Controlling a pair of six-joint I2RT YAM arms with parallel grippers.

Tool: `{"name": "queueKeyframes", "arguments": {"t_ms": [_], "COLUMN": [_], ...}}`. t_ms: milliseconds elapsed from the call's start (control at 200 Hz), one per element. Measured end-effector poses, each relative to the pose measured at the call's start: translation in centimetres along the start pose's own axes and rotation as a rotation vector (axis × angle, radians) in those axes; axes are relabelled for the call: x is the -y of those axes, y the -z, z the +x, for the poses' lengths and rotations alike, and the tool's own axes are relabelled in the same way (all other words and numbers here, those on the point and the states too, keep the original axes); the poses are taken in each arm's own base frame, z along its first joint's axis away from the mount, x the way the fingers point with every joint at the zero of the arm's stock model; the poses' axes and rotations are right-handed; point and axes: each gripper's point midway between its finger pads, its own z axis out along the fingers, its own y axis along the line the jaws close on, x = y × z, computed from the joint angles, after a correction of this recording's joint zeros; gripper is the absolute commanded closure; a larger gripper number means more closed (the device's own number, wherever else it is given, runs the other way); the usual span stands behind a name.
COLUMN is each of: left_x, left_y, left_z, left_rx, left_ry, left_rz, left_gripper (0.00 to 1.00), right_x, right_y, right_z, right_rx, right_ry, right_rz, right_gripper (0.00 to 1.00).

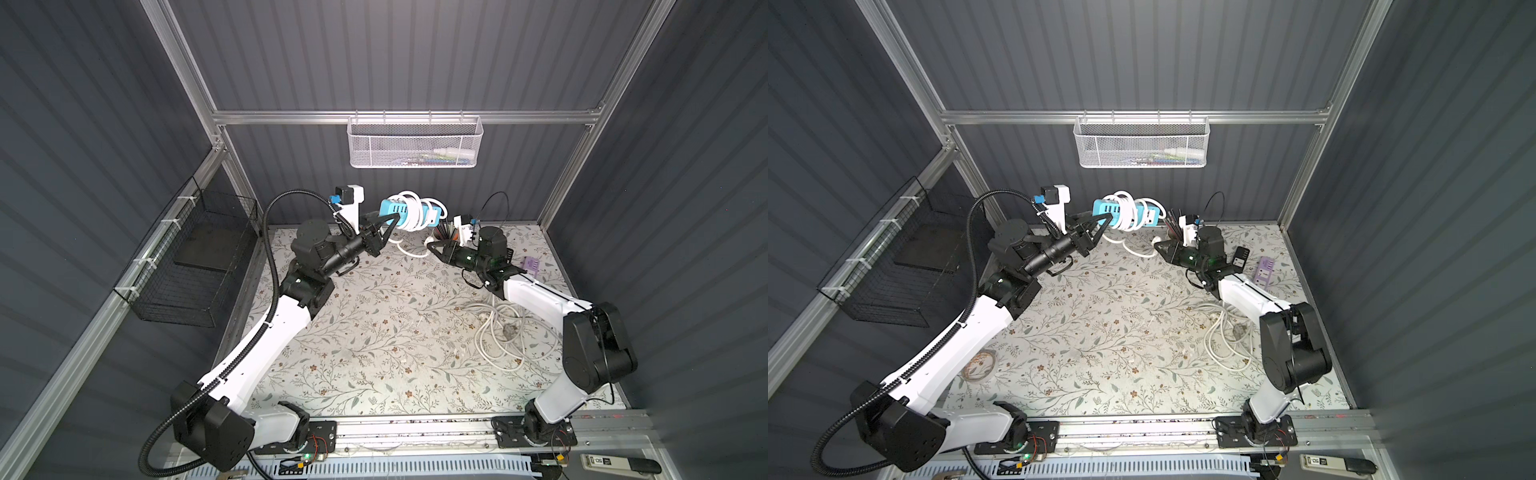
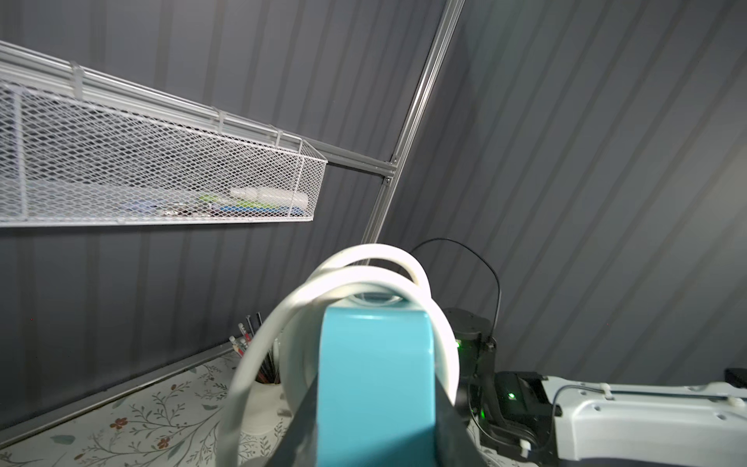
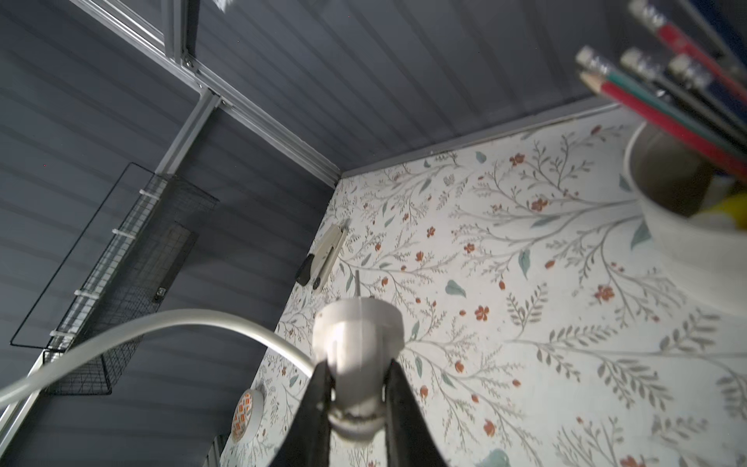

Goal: Unwrap the cord wrapped around the power strip
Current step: Unwrap the power cord from the power strip.

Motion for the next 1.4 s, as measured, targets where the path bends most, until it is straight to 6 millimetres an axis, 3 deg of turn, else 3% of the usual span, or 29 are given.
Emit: {"name": "queueKeyframes", "arguments": {"t_ms": [175,345,595,820,981,1131,1271,1401], "left_x": [-0.2,-0.7,-1.5,-2.6,-3.9,-4.5,-5.7,-7.0], "left_y": [1.3,2.0,2.3,1.5,1.0,1.1,1.3,1.7], "left_z": [2.6,5.0,6.8,8.3,10.2,10.7,10.7,10.4], "left_rx": [-0.046,-0.088,-0.125,-0.160,-0.209,-0.226,-0.221,-0.210], "left_ry": [0.056,0.106,0.132,0.129,0.128,0.099,0.055,0.009], "left_rz": [-0.004,-0.019,-0.041,-0.060,-0.090,-0.116,-0.178,-0.247], "left_gripper": [1.00,1.00,1.00,1.00,1.00,1.00,1.00,1.00], "right_x": [-1.3,-3.0,-7.2,-10.6,-12.4,-13.5,-13.9,-13.2], "right_y": [1.2,4.1,10.3,15.9,19.0,21.7,23.2,23.5], "right_z": [-6.0,-12.2,-16.6,-18.7,-19.4,-20.0,-19.8,-18.1], "right_rx": [0.114,0.233,0.350,0.430,0.468,0.504,0.512,0.481], "right_ry": [0.051,0.107,0.173,0.197,0.212,0.227,0.226,0.198], "right_rz": [-0.020,-0.029,-0.060,-0.103,-0.124,-0.125,-0.112,-0.075], "right_gripper": [1.00,1.00,1.00,1.00,1.00,1.00,1.00,1.00]}}
